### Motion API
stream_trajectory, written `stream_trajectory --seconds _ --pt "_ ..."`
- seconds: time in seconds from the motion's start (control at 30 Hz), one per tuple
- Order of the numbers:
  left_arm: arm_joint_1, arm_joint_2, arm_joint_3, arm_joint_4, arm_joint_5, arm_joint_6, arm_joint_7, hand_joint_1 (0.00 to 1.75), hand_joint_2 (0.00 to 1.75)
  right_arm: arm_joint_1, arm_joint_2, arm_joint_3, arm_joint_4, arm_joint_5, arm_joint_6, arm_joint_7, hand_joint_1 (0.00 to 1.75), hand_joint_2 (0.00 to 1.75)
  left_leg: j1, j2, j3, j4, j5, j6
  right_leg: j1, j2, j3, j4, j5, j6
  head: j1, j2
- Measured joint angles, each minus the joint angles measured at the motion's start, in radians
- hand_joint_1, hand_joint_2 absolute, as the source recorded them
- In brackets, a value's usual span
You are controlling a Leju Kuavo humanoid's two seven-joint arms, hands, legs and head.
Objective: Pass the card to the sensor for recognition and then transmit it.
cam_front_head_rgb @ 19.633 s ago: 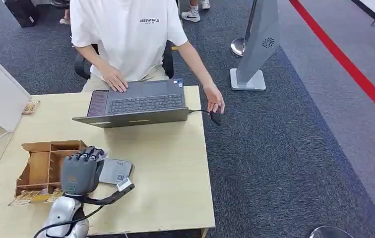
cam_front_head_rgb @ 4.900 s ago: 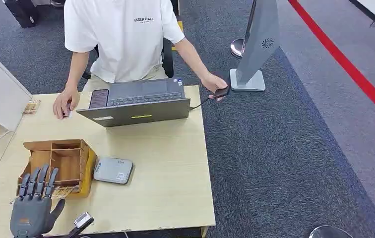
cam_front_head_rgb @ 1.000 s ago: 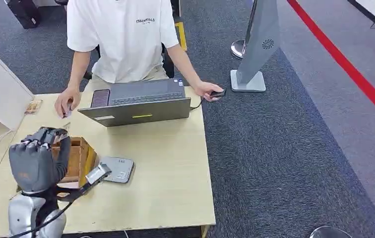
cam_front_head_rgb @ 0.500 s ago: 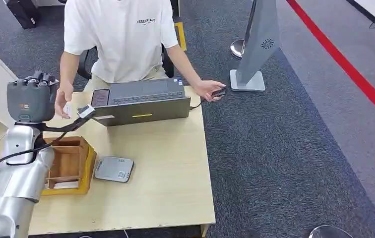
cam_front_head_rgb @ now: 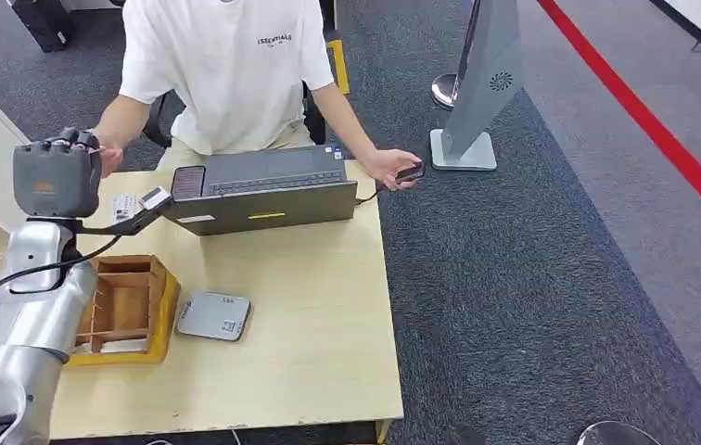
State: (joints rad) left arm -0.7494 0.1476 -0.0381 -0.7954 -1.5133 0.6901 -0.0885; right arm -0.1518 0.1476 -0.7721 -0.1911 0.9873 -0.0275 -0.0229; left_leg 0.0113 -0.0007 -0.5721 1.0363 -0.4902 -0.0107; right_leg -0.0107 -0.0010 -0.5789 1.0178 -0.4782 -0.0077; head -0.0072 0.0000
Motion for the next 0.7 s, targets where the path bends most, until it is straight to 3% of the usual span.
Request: stream_trajectory --seconds 0.27,0.3,0.7 --pt "0.013 -0.013 0.012 0.000 0.004 0.000 -0.004 1.75 1.75 0.000 0.000 -0.001 0.000 0.000 -0.011 0.003 0.00 1.75 0.000 0.000 -0.001 0.000 0.000 0.000 0.000 0.000 0.000 0.000 0.000 0.000 0.000 0.000" --pt "0.034 -0.017 0.031 0.000 0.015 0.000 -0.030 0.00 1.75 0.001 0.000 -0.001 0.000 0.007 -0.011 0.002 0.00 1.75 0.000 0.001 -0.002 0.000 0.000 0.000 0.000 0.001 -0.002 0.000 0.000 0.000 0.000 0.000" --pt "0.103 -0.024 0.091 -0.060 -0.006 0.002 -0.072 0.00 1.75 0.010 0.000 -0.001 0.000 0.021 -0.008 -0.010 0.00 1.75 0.000 0.001 -0.003 0.000 0.000 0.000 0.000 0.001 -0.003 0.000 0.000 0.001 0.000 0.000"
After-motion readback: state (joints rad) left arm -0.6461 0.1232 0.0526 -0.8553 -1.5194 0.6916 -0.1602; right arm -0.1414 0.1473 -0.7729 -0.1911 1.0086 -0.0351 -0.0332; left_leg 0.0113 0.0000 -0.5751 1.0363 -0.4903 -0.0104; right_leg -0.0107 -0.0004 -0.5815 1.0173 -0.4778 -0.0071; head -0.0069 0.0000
